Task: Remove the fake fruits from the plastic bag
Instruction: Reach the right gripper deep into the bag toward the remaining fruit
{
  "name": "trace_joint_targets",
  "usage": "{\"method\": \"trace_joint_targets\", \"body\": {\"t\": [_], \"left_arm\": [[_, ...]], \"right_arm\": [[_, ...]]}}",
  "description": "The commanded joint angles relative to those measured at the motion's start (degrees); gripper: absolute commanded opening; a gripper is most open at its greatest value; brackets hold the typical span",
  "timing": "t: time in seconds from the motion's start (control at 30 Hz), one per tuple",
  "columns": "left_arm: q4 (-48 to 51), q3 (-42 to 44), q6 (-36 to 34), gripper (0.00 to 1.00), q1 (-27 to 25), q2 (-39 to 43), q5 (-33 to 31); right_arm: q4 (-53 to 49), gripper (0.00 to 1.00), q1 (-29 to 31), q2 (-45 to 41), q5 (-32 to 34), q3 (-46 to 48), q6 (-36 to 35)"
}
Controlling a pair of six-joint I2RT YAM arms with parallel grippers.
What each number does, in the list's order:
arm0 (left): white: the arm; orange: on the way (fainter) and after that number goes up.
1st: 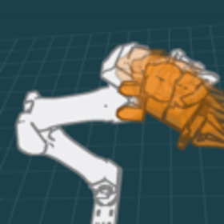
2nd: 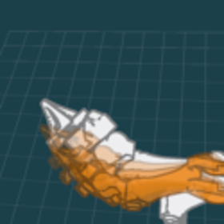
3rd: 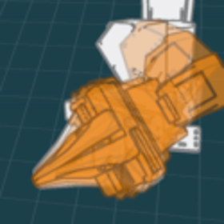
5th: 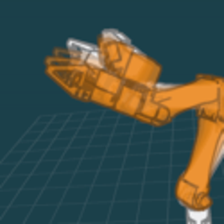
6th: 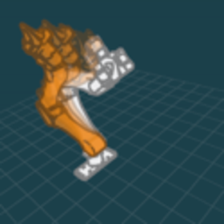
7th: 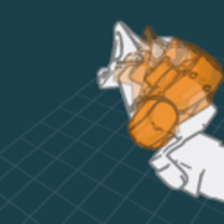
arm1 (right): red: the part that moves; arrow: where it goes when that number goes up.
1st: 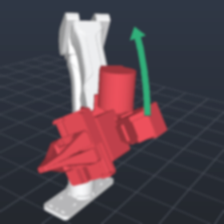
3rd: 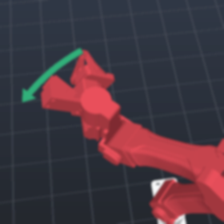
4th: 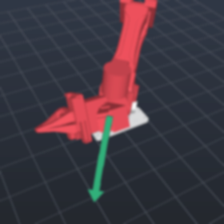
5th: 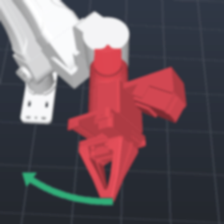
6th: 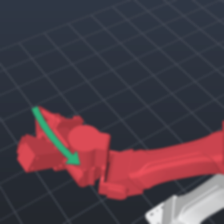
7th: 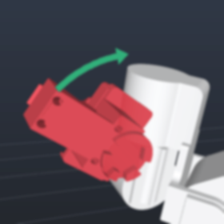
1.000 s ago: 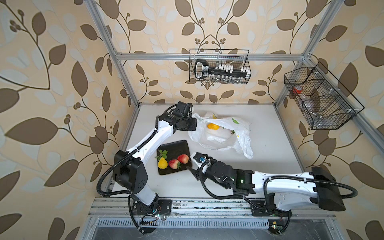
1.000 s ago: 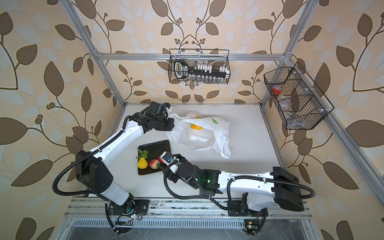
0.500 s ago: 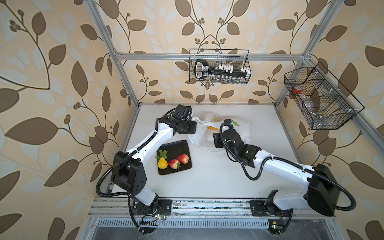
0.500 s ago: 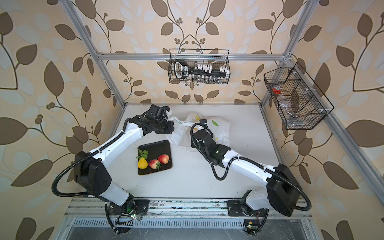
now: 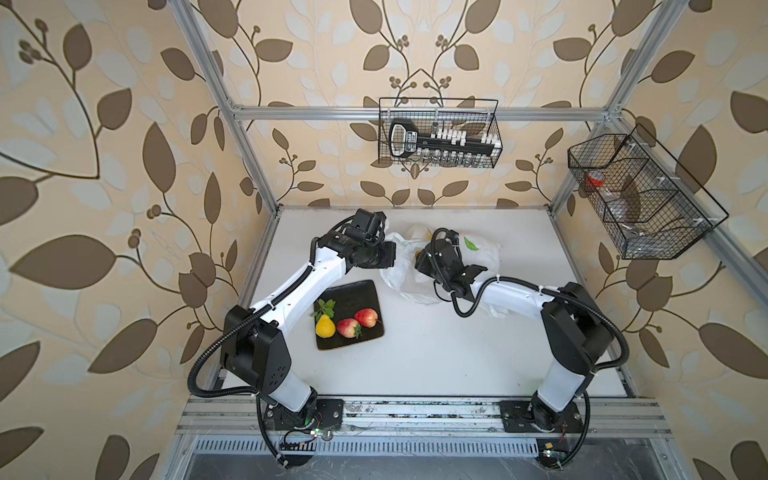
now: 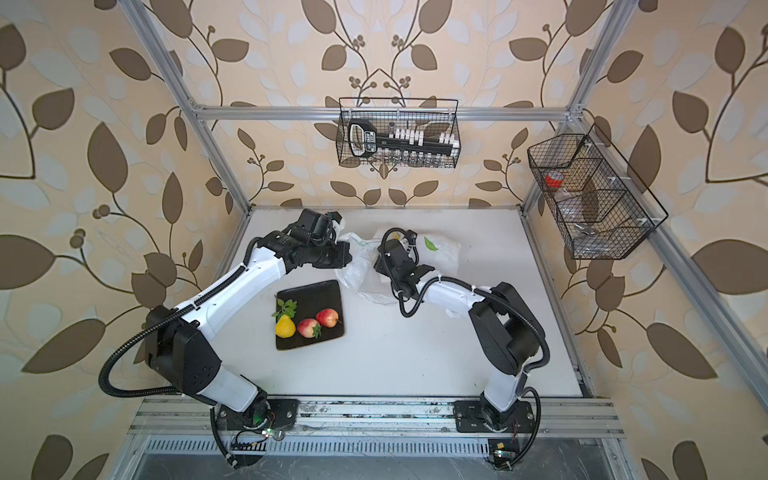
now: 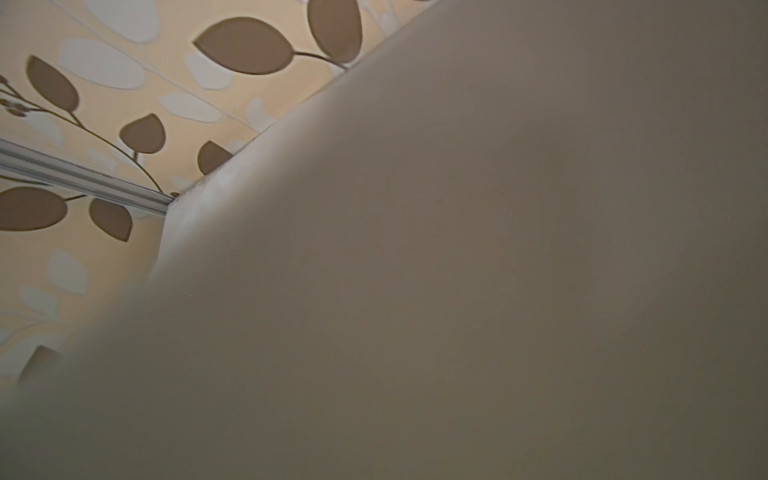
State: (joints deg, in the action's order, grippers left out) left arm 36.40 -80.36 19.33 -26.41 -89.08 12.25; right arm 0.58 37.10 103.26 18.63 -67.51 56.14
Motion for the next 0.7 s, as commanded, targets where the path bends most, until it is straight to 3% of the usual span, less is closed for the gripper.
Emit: {"method": "trace_joint_targets", "body": {"t": [0.0, 0.17, 0.67], "left_arm": [[-0.4, -1.7, 0.3, 0.0, -0.8, 2.7, 1.7], [-0.4, -1.2, 0.2, 0.0, -1.1, 3.4, 2.1], [0.5, -0.9, -0.3, 0.0, -2.8, 4.5, 3.4]], "right_arm": [[1.4, 0.67, -1.2, 3.7, -0.5, -3.3, 7.8], [2.7, 0.75, -3.0, 7.4, -1.1, -4.4, 14.4], [2.7, 0.83, -5.4, 18.5, 2.1, -13.3, 17.4]]}}
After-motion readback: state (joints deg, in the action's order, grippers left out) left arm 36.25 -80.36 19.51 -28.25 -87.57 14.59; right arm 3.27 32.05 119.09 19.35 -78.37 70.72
